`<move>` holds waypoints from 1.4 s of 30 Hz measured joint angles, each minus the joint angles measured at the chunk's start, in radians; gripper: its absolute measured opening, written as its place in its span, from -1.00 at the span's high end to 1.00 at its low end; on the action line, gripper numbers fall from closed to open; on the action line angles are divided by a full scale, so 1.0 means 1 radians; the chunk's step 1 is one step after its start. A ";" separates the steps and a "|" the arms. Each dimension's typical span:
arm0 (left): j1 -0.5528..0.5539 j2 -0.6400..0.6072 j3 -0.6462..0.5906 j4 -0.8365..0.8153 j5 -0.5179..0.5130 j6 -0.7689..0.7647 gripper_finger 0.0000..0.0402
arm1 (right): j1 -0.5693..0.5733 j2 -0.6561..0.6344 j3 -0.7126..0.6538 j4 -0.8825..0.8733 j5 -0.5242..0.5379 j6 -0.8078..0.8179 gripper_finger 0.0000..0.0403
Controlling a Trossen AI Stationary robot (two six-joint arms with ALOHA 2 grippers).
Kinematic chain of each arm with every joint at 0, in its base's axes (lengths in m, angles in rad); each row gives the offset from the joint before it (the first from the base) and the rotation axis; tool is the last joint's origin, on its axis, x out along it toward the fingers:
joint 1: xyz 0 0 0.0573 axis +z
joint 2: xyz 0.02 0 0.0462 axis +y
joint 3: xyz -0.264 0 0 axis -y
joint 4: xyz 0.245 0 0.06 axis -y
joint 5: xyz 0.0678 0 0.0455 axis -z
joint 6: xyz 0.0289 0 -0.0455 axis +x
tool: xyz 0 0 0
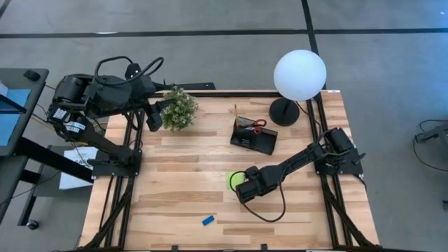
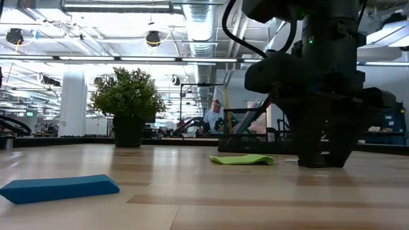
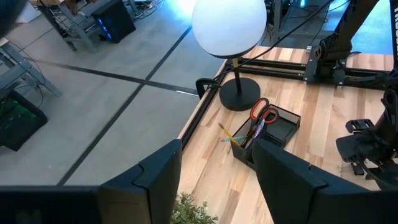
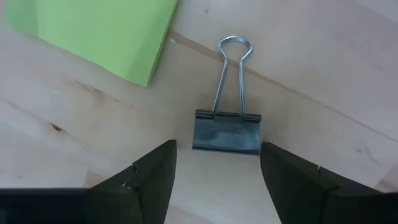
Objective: Pick and place office supplies into organizer
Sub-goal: Put the binder clip into the black desk organizer
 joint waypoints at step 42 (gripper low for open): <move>0.000 0.000 0.000 -0.016 0.002 0.027 0.03 | -0.345 -0.143 0.021 -0.001 0.398 -0.214 0.24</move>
